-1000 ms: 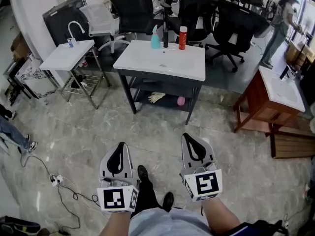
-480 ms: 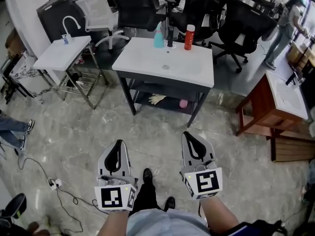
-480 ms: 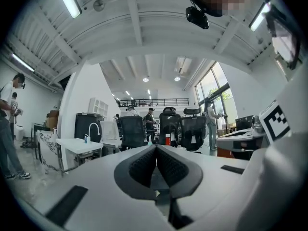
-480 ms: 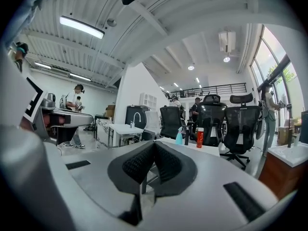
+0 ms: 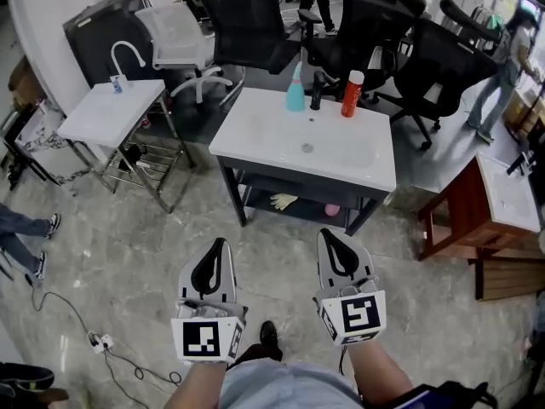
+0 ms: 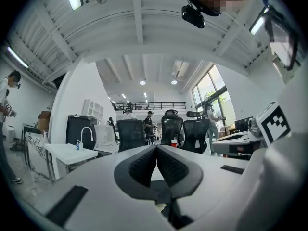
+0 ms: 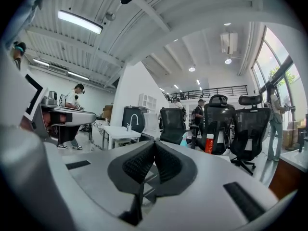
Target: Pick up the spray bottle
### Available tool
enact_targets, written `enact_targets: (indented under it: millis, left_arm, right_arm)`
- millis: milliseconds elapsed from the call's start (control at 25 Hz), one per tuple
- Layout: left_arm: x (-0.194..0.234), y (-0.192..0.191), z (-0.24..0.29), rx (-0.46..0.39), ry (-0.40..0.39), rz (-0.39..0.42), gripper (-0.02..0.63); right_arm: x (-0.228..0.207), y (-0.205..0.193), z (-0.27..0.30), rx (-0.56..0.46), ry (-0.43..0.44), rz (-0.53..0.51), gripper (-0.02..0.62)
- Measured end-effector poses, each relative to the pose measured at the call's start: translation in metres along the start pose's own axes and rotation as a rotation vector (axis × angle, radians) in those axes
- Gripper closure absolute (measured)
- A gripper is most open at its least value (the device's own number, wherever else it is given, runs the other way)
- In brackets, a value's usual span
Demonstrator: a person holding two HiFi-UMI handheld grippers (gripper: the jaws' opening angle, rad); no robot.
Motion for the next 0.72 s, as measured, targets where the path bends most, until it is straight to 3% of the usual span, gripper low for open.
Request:
enact_targets:
  millis: [320,720]
  left_arm:
    - [0.034,0.001,0.064,-0.036,-0.046,0.003,0.588]
    - [0.047,-0.020,0.110,0.010,-0.082,-0.012,0.588]
  right_arm:
    - [-0.011,0.018,0.062,-0.029,-0.045,-0.025,0.580]
    - [-0.026,0.005,0.101,0.010,-0.078,-0.005,0.580]
Point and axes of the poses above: the fingertips, and each gripper's own axes: z forward along the fingers, x to its left, y out of its top, the point moved 10 cm from there along -z, backward along the fingers, and after that the axes turned 10 degrees about y, right-handed, at the moved point
